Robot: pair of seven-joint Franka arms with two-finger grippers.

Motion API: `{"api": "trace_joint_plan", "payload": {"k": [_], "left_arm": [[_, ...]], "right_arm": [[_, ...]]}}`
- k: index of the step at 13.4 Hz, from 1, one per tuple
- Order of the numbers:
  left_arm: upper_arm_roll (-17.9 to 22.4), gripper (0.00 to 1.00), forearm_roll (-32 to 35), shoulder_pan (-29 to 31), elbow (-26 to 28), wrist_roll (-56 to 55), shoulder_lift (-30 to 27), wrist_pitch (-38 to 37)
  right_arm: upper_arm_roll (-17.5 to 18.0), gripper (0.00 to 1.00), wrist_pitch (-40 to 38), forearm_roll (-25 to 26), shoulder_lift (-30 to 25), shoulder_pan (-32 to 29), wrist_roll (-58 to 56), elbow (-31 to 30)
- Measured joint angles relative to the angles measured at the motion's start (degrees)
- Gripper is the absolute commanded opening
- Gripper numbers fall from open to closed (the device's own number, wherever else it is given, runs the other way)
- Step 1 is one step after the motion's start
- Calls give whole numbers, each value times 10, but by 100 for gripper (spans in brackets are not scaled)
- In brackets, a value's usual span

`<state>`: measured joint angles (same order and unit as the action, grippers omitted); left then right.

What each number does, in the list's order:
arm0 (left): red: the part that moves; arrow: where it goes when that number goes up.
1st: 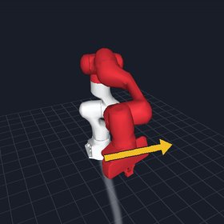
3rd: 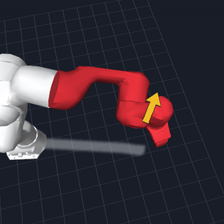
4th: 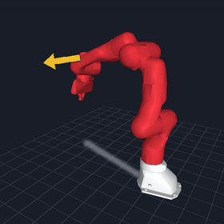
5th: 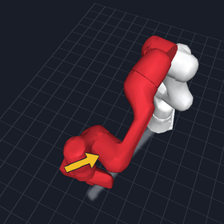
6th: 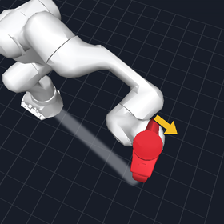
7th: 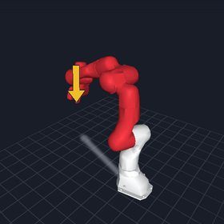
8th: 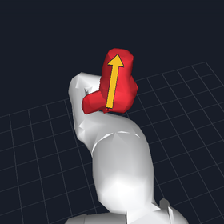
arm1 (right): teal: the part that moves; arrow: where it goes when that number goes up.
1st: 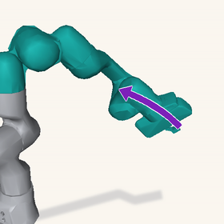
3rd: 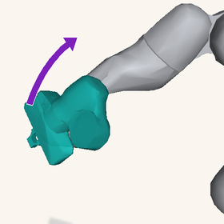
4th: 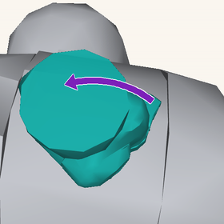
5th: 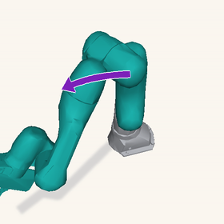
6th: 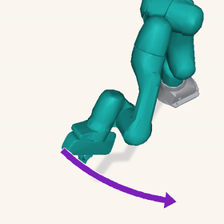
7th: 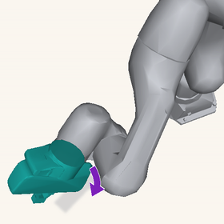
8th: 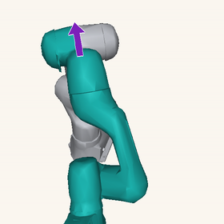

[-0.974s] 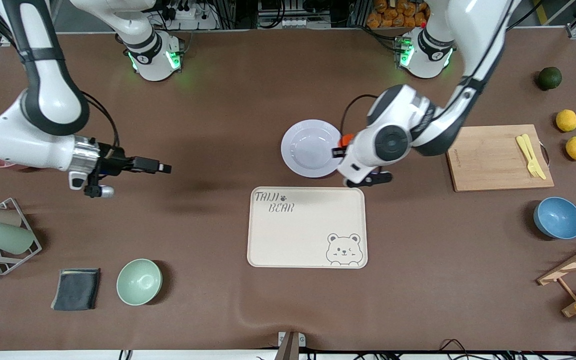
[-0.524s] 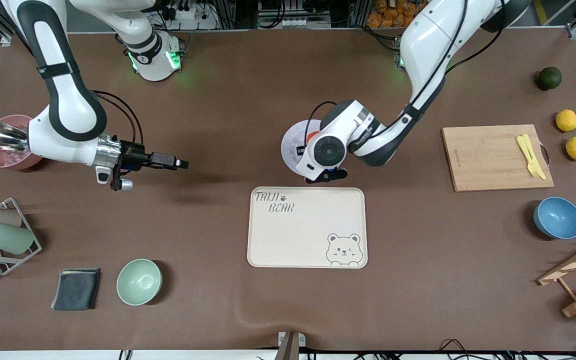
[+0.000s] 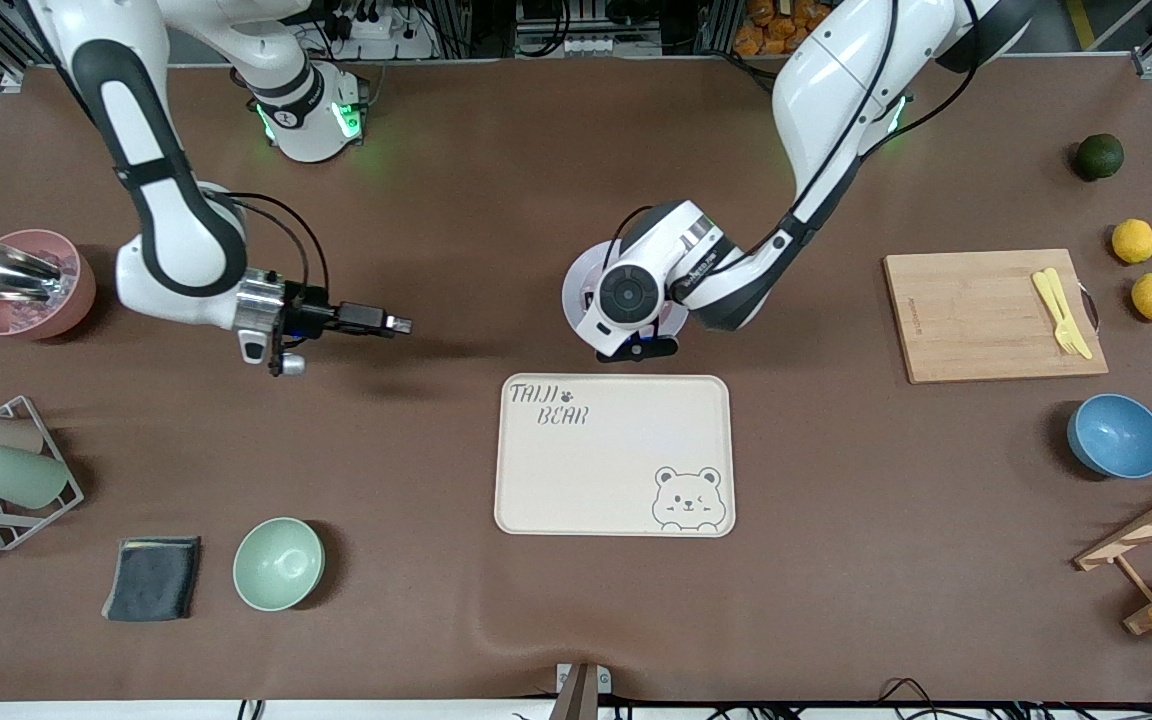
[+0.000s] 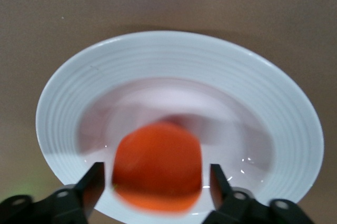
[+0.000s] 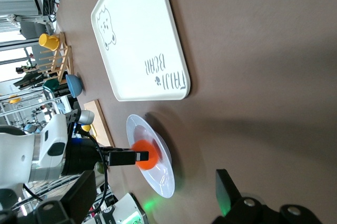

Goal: Place orange and plate with both arms
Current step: 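Release the orange onto the plate and raise the left gripper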

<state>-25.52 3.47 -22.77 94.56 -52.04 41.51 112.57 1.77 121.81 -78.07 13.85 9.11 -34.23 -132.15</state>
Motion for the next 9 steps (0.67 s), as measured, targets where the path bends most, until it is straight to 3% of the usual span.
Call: {"api": "trace_joint_plan", "payload": {"k": [4, 9], "left_arm": [[6, 100, 2, 7, -23, -1, -6, 0], [10, 100, 5, 85, -59, -1, -60, -5]], "right_arm": [[0, 100, 2, -75, 49, 26, -66, -3], [0, 100, 2, -154, 69, 92, -72, -3]]}}
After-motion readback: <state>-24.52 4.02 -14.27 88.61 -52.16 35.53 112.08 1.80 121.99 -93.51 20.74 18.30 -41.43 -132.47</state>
